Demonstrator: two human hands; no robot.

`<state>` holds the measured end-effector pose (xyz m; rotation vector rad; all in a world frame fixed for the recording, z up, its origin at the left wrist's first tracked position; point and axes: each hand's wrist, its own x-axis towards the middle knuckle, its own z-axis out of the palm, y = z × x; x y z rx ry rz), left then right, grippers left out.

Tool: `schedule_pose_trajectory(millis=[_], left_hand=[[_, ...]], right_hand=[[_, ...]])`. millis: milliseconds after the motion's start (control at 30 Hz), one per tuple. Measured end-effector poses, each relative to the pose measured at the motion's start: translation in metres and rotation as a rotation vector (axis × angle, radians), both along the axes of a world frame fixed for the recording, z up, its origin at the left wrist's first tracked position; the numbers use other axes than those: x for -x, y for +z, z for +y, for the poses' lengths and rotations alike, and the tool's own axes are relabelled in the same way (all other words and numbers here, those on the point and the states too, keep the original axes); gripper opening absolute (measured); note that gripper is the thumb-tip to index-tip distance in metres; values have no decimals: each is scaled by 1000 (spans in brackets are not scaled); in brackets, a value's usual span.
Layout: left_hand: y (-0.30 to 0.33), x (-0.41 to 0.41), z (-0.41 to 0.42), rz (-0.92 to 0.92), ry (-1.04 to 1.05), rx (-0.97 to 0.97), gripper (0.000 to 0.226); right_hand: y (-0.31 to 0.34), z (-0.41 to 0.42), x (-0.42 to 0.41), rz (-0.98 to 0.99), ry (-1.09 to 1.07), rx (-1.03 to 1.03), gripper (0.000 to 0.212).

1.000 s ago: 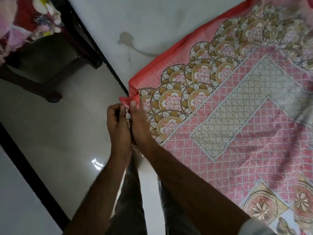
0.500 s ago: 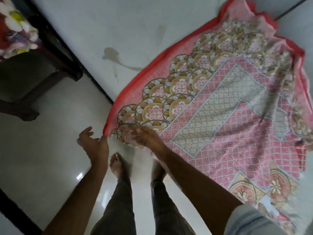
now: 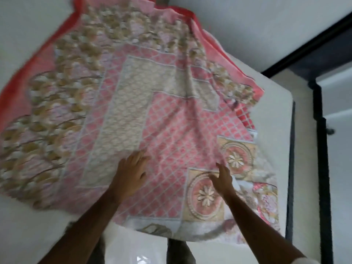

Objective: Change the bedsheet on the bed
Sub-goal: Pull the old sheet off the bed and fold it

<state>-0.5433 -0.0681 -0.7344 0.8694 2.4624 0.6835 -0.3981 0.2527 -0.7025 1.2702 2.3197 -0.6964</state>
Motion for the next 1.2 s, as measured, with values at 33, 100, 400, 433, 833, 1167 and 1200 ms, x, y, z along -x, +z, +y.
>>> schedule_pose_trajectory(millis=[33, 100, 400, 433, 833, 1167, 1200], left_hand=[[-2, -7, 30, 20, -49, 64, 57], [-1, -23, 87, 67, -115, 153, 59], [11, -33, 324, 272, -138, 265, 50], [15, -26, 346, 308, -167, 259, 46], [12, -2, 458, 172, -305, 473, 82], [-5, -9, 436, 315, -280, 523, 100], [-6, -6, 439, 289, -303, 535, 101]], right_hand=[[-6, 28, -14, -21, 0, -30, 63], [-17, 79, -39, -25, -9, -64, 61], [-22, 293, -77, 323, -390, -155, 49], [-23, 311, -73, 333, -416, -114, 46], [-29, 336, 67, 464, -200, 567, 56], [14, 447, 95, 885, -389, 317, 25], [18, 466, 90, 862, -376, 215, 18]])
